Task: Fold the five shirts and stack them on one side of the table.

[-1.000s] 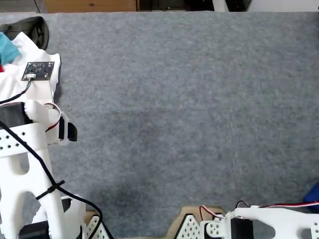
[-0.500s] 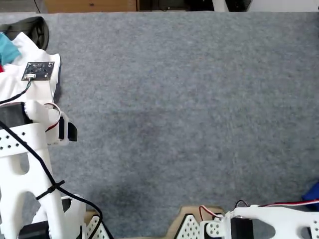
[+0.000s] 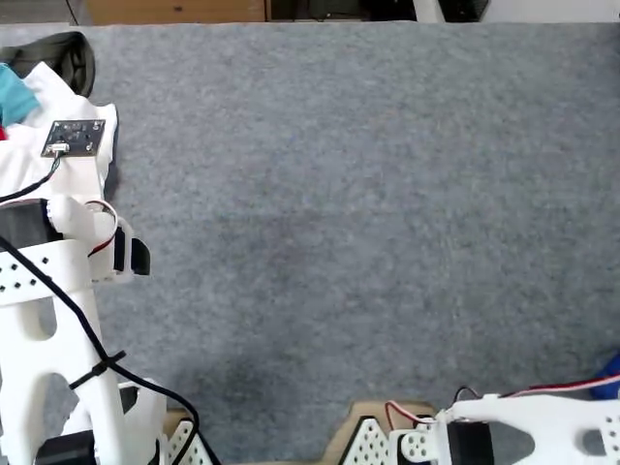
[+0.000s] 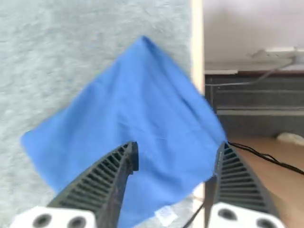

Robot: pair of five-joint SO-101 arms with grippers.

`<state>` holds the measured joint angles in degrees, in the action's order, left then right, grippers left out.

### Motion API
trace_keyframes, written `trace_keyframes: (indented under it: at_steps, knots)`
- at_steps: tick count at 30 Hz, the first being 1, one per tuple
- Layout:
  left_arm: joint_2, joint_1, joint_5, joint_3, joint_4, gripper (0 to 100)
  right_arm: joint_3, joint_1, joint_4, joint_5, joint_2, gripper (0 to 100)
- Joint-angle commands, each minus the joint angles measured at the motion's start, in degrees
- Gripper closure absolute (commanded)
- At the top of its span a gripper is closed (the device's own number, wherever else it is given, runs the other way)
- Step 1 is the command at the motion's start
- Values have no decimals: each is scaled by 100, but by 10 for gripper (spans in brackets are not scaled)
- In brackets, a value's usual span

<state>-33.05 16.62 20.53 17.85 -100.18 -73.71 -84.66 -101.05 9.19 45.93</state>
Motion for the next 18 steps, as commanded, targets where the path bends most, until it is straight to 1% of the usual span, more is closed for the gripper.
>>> trace_keyframes:
  at_steps: [1, 3, 6, 11, 14, 18]
  knots:
    - [-127, 53, 0, -9, -53, 787, 136, 602, -132, 0, -884, 731]
    - [-127, 114, -105, -26, -53, 788, 497, 998, -132, 0, -1305, 731]
    - [-66, 457, -378, -193, 26, 786, 1349, 1684, -132, 9, -2009, 731]
    - [-57, 1433, -484, -369, 545, 785, 3169, 3011, -123, 413, -3240, 731]
    - [-57, 2092, -448, -360, 1169, 785, 4154, 3943, -123, 721, -3873, 731]
    - [-22, 2804, -457, -334, 2321, 785, 5051, 5174, -105, 1187, -4479, 731]
